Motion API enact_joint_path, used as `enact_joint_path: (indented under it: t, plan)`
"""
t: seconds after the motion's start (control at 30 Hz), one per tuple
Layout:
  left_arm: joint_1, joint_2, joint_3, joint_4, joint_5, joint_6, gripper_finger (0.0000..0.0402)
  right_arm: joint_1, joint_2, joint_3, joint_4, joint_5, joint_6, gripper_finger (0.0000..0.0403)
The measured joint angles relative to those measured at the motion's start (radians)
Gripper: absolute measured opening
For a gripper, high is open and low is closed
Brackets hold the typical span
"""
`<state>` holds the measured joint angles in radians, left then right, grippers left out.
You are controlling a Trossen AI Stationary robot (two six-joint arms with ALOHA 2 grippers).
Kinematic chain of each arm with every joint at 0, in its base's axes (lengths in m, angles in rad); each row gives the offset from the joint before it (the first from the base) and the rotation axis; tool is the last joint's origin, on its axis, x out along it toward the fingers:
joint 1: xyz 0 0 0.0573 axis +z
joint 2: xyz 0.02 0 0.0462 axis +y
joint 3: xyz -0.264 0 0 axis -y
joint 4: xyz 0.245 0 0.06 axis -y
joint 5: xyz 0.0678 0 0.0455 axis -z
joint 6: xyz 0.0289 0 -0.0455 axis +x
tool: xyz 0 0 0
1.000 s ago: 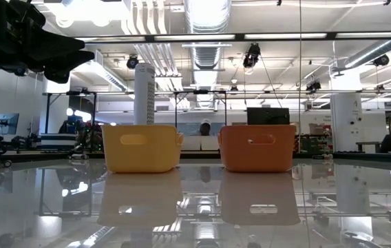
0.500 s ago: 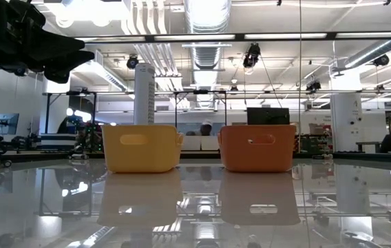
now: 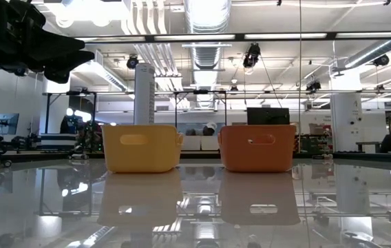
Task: Sort batteries
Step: Put the black battery into the yellow bin
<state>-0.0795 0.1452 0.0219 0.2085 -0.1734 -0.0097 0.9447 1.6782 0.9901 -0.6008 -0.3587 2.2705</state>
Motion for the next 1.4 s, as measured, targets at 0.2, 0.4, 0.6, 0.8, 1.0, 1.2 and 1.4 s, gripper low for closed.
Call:
enact_joint_path:
  t: [0.2, 0.4, 0.6, 0.8, 1.0, 1.2, 1.4]
  plan:
    - [0.000, 0.000, 0.000, 0.000, 0.000, 0.000, 0.0181, 0.000, -0.007, 0.001, -0.001, 0.021, 0.000, 0.0165]
    - [0.000, 0.000, 0.000, 0.000, 0.000, 0.000, 0.0181, 0.000, -0.010, 0.029, -0.004, 0.021, -0.011, 0.0194]
    - [0.000, 0.000, 0.000, 0.000, 0.000, 0.000, 0.0181, -0.001, -0.064, 0.105, -0.154, 0.020, -0.029, 0.0203]
    - [0.000, 0.000, 0.000, 0.000, 0.000, 0.000, 0.0181, -0.026, -0.176, 0.233, -0.471, 0.209, -0.046, 0.0188]
    - [0.000, 0.000, 0.000, 0.000, 0.000, 0.000, 0.0181, -0.154, -0.283, 0.250, -0.674, 0.638, -0.217, 0.0172]
    - [0.000, 0.000, 0.000, 0.000, 0.000, 0.000, 0.0181, -0.478, -0.270, 0.232, -0.672, 0.886, -0.721, 0.0152]
    - [0.000, 0.000, 0.000, 0.000, 0.000, 0.000, 0.0181, -0.826, -0.225, 0.231, -0.669, 0.851, -1.189, 0.0125]
